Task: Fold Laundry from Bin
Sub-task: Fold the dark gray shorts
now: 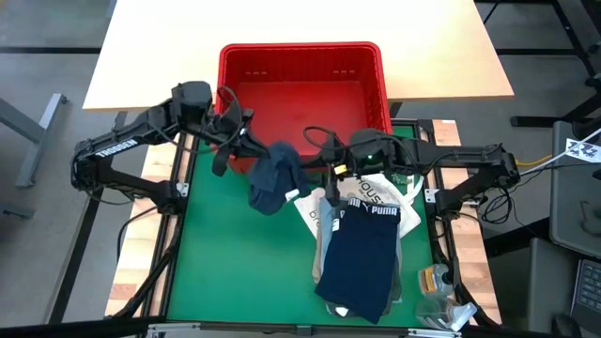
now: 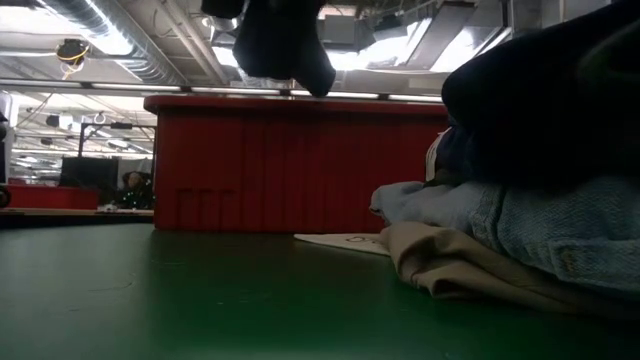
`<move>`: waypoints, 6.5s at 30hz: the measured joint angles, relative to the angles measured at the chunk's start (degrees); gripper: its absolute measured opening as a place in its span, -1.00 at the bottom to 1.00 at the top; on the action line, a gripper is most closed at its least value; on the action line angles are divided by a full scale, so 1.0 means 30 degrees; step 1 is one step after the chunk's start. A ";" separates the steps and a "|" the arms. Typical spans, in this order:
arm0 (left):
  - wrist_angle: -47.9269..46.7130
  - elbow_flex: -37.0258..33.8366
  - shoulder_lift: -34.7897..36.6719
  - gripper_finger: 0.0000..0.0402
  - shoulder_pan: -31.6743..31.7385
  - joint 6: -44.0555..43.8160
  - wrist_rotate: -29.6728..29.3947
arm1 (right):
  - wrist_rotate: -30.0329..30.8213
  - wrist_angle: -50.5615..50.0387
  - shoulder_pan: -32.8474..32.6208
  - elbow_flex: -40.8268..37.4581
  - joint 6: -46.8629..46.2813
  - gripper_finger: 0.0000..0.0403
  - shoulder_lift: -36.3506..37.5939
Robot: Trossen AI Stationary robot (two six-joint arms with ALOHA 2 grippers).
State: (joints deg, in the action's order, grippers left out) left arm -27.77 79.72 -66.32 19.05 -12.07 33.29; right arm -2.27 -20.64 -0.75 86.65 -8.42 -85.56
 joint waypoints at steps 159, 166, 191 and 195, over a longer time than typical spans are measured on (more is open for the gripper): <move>0.4610 -1.5591 -0.0940 -0.99 -1.6499 -1.7421 -1.0878 | -0.3253 -1.0475 -0.2630 -0.0405 -0.7950 -0.94 -0.2200; 0.3822 -1.5591 -0.1093 -1.00 -1.6516 -1.7301 -1.1562 | -0.3269 -1.0395 -0.2630 -0.0405 -0.8355 -0.93 -0.2200; 0.3143 -1.5625 -0.1158 -1.00 -1.8460 -1.7465 -1.3006 | -0.2751 -0.2821 -0.1617 -0.0401 -0.4695 -0.17 -0.4358; 0.3073 -1.5620 -0.1158 -1.00 -1.8462 -1.7470 -1.3252 | -0.3233 0.0588 -0.1617 -0.0401 -0.2777 -0.17 -0.5915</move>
State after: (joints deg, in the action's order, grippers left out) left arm -18.55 32.86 -69.80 -36.34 -64.48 -6.47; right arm -11.97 -18.88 -5.61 85.45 -16.75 -103.30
